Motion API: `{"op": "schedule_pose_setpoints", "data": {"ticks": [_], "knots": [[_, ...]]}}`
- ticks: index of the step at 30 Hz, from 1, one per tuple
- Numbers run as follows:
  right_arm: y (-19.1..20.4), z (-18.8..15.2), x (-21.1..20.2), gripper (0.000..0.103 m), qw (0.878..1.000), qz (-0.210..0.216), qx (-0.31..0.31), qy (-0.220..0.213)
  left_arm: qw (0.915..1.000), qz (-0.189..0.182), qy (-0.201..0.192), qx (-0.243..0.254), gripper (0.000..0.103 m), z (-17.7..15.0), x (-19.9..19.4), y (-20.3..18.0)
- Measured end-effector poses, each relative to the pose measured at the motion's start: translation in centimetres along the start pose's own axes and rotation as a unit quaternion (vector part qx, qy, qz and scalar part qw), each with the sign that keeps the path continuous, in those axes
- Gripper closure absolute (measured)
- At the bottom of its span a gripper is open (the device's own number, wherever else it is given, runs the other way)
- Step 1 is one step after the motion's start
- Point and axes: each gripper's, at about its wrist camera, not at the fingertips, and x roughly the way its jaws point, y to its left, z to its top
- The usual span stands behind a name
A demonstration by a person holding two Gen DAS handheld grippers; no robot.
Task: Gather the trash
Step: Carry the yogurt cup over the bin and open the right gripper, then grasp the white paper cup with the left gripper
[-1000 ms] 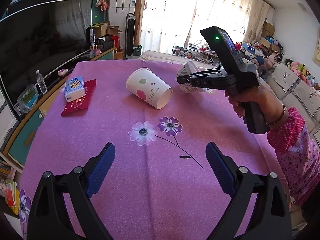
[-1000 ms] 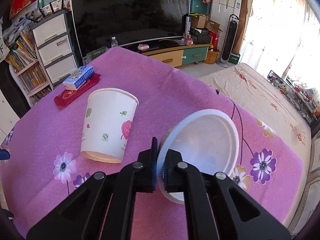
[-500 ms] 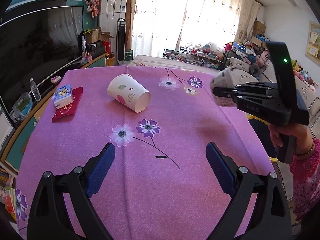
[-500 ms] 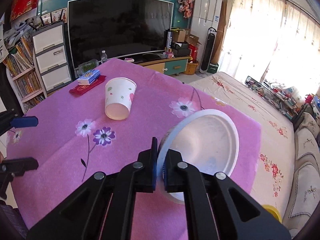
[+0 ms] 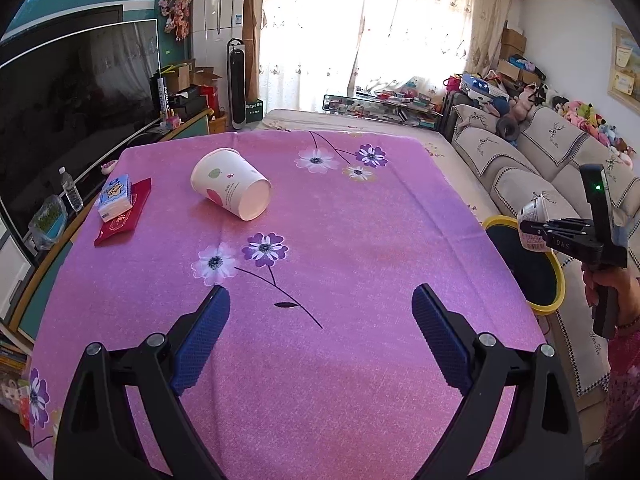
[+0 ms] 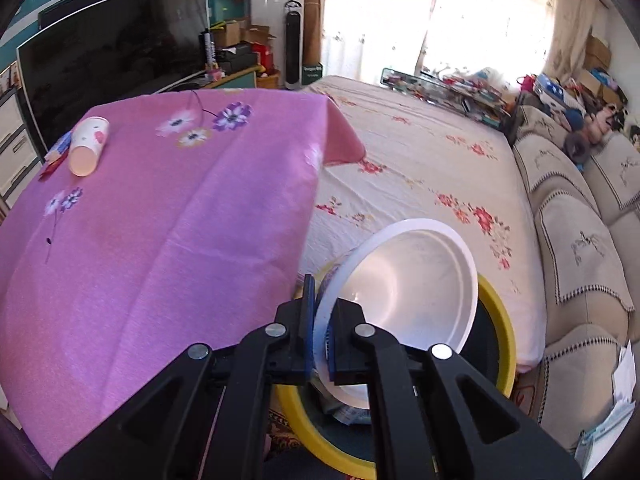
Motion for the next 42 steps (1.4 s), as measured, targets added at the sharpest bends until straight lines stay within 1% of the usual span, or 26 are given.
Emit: {"op": "schedule_pose_setpoints", "data": {"ticks": [5, 7, 8, 9, 10, 13, 15, 18, 21, 23, 27, 31, 35, 37, 38, 42], "knots": [[-2.7, -1.3, 2.5, 0.097, 0.999, -0.010, 0.026, 0.036, 1.0000, 0.002, 0.001, 0.007, 0.012, 0.2, -0.1, -0.8], [-3.5, -1.6, 3.2, 0.087, 0.998, -0.027, 0.035, 0.044, 1.0000, 0.003, 0.002, 0.009, 0.012, 0.2, 0.0, -1.0], [-4.0, -1.7, 3.3, 0.076, 0.997, -0.050, 0.040, 0.047, 0.9999, 0.003, 0.003, 0.010, 0.012, 0.2, 0.1, -1.0], [-4.3, -1.8, 3.2, 0.072, 0.996, -0.064, 0.044, 0.046, 0.9999, 0.004, 0.004, 0.011, 0.012, 0.2, 0.2, -1.1], [-4.7, -1.9, 2.9, 0.072, 0.995, -0.069, 0.049, 0.044, 0.9999, 0.004, 0.005, 0.012, 0.012, 0.2, 0.3, -1.1], [-5.3, -2.1, 1.3, 0.070, 0.995, -0.068, 0.063, 0.029, 0.9999, 0.005, 0.009, 0.012, 0.012, 0.2, 0.7, -1.2], [-5.0, -2.3, 0.0, 0.064, 0.995, -0.070, 0.063, 0.016, 0.9999, 0.007, 0.012, 0.009, 0.012, 0.3, 1.3, -1.1], [-4.0, -2.6, -1.7, 0.060, 0.996, -0.062, 0.061, -0.002, 0.9997, 0.018, 0.017, 0.003, 0.012, 0.5, 2.1, -0.9], [-2.9, -2.9, -2.7, 0.059, 0.997, -0.049, 0.056, -0.016, 0.9992, 0.034, 0.021, -0.007, 0.010, 1.0, 3.1, -0.6], [-2.4, -3.0, -3.0, 0.056, 0.998, -0.040, 0.052, -0.021, 0.9982, 0.052, 0.021, -0.019, 0.007, 1.5, 3.9, -0.2], [-1.8, -2.7, -3.1, 0.054, 0.998, -0.026, 0.052, -0.028, 0.9956, 0.076, 0.020, -0.050, 0.007, 3.3, 6.3, 0.9], [-1.5, -2.5, -2.7, 0.053, 0.998, -0.012, 0.053, -0.030, 0.9910, 0.101, 0.025, -0.084, 0.007, 5.2, 9.4, 2.5], [-1.4, -2.5, -2.1, 0.053, 0.998, -0.001, 0.054, -0.029, 0.9835, 0.138, 0.030, -0.112, 0.007, 7.3, 12.5, 4.5], [-1.4, -2.5, -1.7, 0.052, 0.998, 0.005, 0.055, -0.028, 0.9782, 0.162, 0.028, -0.126, 0.007, 8.1, 13.6, 5.6], [-1.5, -2.5, -1.5, 0.052, 0.998, 0.007, 0.056, -0.027, 0.9763, 0.169, 0.029, -0.133, 0.007, 8.5, 14.1, 6.1], [-1.8, -2.3, -0.6, 0.051, 0.998, 0.016, 0.060, -0.024, 0.9726, 0.175, 0.036, -0.149, 0.007, 9.6, 16.0, 7.3]]}}
